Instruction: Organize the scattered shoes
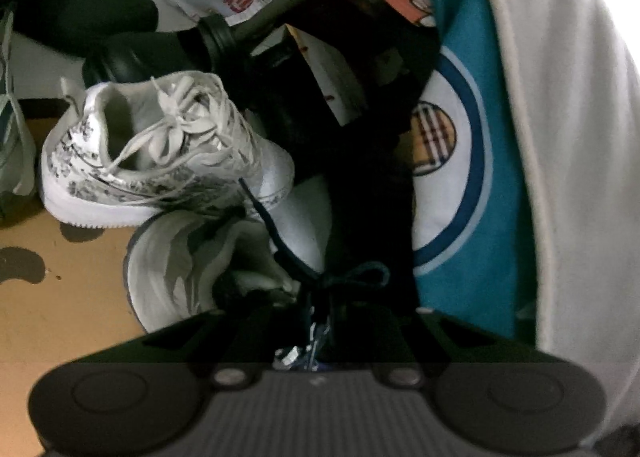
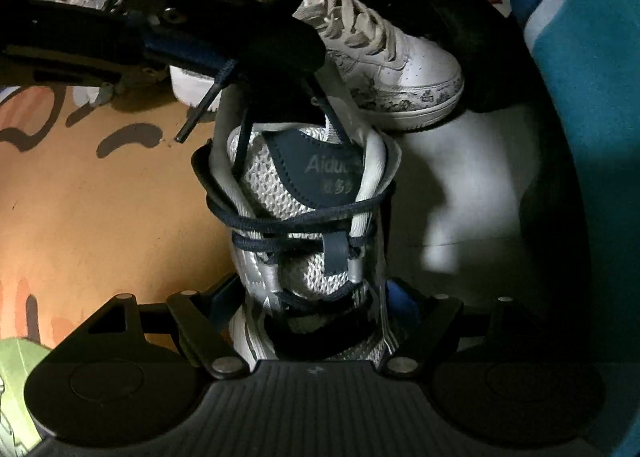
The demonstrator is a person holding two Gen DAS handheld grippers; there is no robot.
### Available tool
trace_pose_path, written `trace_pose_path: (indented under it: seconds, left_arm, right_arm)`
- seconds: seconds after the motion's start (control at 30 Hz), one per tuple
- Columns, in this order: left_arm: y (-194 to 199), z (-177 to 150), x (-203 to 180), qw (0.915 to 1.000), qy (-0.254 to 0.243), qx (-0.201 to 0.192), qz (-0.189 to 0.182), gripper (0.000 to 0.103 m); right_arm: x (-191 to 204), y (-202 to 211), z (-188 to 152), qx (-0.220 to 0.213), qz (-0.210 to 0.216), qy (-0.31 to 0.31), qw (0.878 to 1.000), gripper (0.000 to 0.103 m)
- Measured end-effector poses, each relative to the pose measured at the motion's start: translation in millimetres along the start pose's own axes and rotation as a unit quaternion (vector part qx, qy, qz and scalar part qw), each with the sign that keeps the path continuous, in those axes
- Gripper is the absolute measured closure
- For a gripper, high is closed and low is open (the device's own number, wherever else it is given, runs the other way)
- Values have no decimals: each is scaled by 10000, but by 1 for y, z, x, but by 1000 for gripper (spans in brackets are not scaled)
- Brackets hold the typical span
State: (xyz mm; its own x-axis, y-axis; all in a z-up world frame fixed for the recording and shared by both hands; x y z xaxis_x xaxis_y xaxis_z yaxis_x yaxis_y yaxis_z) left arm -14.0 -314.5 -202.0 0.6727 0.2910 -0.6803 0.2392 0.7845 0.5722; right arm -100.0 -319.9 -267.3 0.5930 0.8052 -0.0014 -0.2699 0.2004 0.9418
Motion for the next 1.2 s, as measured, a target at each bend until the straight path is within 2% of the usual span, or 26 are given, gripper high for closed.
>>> trace_pose_path:
  seconds: [0.2,0.4,0.53,0.87,1.2]
  left_arm:
    - [-5,3,2,10000,23,1,89,95]
    - [-5,14,7,9997,111,-196,114,95]
    - [-6,18,13,9996,154,-195,141,95]
    - [-19,15,-10,9998,-177,13,-17,95]
    - [-21,7,-20,9997,-238,37,55,95]
  right_arm:
    - [-3,-6,7,-50,-50,-41,10000,21]
    - [-5,-16,24,-141,-135,-123,9997,21]
    - [-4,-16,22,-131,-146,-42,9998,21]
    - [-4,-12,20,-6,60,-107,9999,24]
    - [-3,-5,15,46,36,-321,9995,24]
Point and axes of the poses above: each gripper's, at about its wrist camera, not at the fingertips, and y roughly against the way its jaws point, x to its left, z to its top, the point moved 9 cm from there along -y, roughly the way its jaws point, and after that the axes turned 10 degrees about -y, right-handed, at the moved point
